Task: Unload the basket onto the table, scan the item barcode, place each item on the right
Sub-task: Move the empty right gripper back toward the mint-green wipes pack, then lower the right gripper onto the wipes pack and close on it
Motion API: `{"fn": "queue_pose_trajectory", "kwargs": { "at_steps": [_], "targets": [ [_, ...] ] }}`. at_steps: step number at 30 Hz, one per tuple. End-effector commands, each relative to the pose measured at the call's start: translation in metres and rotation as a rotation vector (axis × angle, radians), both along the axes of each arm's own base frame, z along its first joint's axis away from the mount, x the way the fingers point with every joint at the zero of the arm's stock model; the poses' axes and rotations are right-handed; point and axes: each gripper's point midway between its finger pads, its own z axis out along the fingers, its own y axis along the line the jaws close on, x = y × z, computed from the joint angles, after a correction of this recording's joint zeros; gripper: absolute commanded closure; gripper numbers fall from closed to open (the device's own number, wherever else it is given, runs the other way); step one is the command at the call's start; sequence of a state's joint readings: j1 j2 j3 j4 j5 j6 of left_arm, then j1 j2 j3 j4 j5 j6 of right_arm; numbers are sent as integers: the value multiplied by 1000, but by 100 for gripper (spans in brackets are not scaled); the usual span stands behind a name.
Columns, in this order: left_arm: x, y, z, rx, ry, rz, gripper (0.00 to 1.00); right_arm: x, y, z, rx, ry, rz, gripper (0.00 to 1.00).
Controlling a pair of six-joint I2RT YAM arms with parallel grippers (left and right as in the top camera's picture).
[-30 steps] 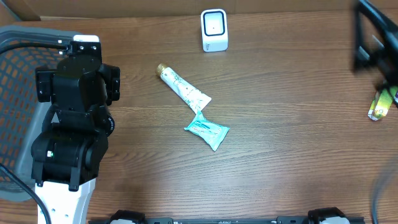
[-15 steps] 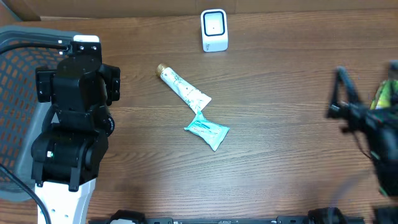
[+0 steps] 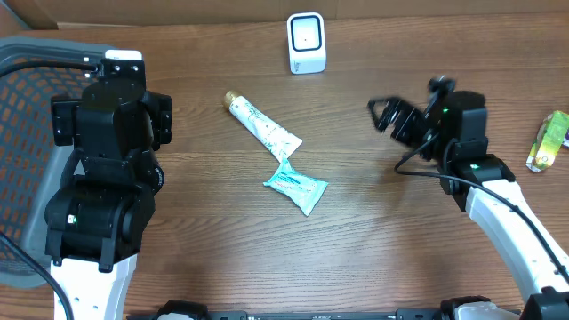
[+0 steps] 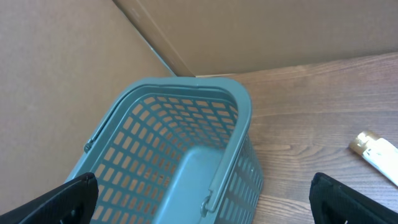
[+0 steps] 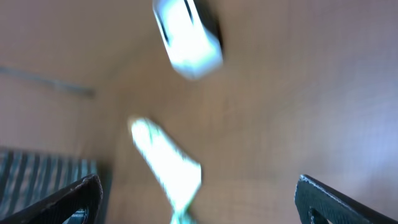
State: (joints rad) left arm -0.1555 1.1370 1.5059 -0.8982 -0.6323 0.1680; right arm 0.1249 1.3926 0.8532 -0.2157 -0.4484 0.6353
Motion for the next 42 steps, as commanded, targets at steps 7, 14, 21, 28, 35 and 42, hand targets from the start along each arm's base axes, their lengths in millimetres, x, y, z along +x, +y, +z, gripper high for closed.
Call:
{"fn": "queue_pose_trajectory", "kwargs": {
  "at_steps": [7,14,21,28,35,42],
  "targets": [
    [1,0,1,5,-1,-5,0,-80,28,-26,106,298,247,0],
    [1,0,1,5,-1,-5,0,-98,46,-49,237,320,336,0],
    [1,0,1,5,-1,-5,0,-105,70,-76,218,334,391,0],
    [1,0,1,5,-1,-5,0,-116,105,-118,49,414,329,0],
    [1,0,1,5,-1,-5,1,-103,112,-136,62,430,253,0],
    [1,0,1,5,-1,-5,0,-98,122,-158,115,467,255,0]
  ]
}}
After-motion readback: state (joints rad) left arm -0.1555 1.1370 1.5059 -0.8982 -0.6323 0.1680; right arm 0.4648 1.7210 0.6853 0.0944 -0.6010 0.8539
